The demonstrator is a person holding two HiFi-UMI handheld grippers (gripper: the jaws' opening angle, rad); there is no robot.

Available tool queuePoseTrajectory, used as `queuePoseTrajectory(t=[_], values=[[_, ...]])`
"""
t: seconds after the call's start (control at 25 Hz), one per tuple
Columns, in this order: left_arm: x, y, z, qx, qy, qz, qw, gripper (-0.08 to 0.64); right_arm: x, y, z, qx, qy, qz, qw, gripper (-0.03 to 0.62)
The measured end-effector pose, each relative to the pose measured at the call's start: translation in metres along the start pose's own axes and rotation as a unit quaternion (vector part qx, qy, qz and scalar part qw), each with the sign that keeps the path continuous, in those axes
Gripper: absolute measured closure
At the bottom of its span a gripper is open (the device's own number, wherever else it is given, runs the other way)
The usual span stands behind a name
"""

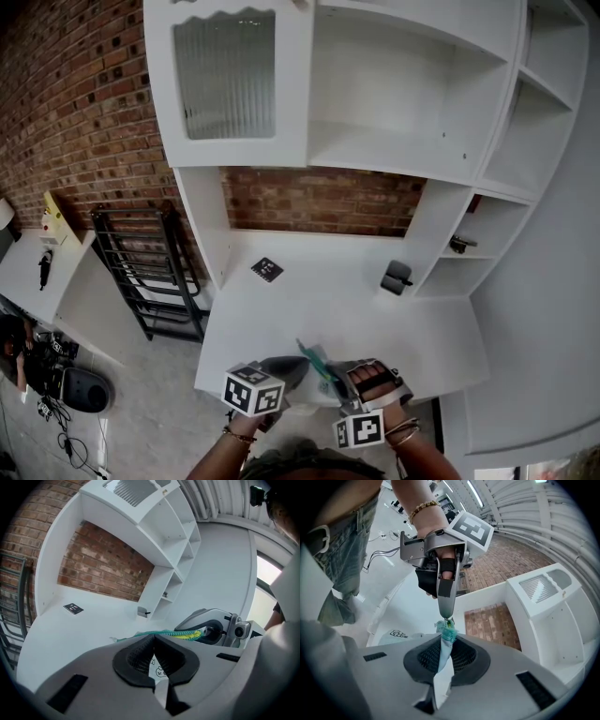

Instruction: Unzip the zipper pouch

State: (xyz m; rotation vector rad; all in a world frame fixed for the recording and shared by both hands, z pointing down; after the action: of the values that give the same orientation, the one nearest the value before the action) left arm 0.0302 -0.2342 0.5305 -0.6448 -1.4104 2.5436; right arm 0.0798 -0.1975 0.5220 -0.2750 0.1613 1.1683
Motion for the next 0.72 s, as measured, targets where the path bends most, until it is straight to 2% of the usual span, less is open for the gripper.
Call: queuePoseTrajectory(t=[0.16, 0.36, 0.72], values=[[0.002, -0.001, 0.003, -0.011, 0.015, 0.006, 0.9998, 0.557, 0.002, 0.002, -0.001, -0.005, 0.003, -0.003, 1.0, 0.584], [0.008, -0.002, 0.007, -0.003, 0.02, -0.002, 0.9998, 0.557, 0.007, 0.007, -0.005, -0.012, 0.0, -0.004, 1.0, 0.584], [0.016, 0.001, 0.02, -0.013, 0.045, -0.003, 0.9989, 0.555, 0.015, 0.014, -0.018, -0.027, -0.005, -0.013, 1.0, 0.584]])
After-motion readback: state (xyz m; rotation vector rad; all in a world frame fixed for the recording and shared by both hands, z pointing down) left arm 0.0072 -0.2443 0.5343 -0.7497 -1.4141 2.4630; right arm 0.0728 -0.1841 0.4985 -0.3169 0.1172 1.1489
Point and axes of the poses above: the fingertips, and each gripper's own axes: x backward along the fingers, z to its left, y out of its top, the point moved 2 cm from there along x, backward along the fingers, and after that the axes turned 10 degrees about -y, right-handed, at the moved point
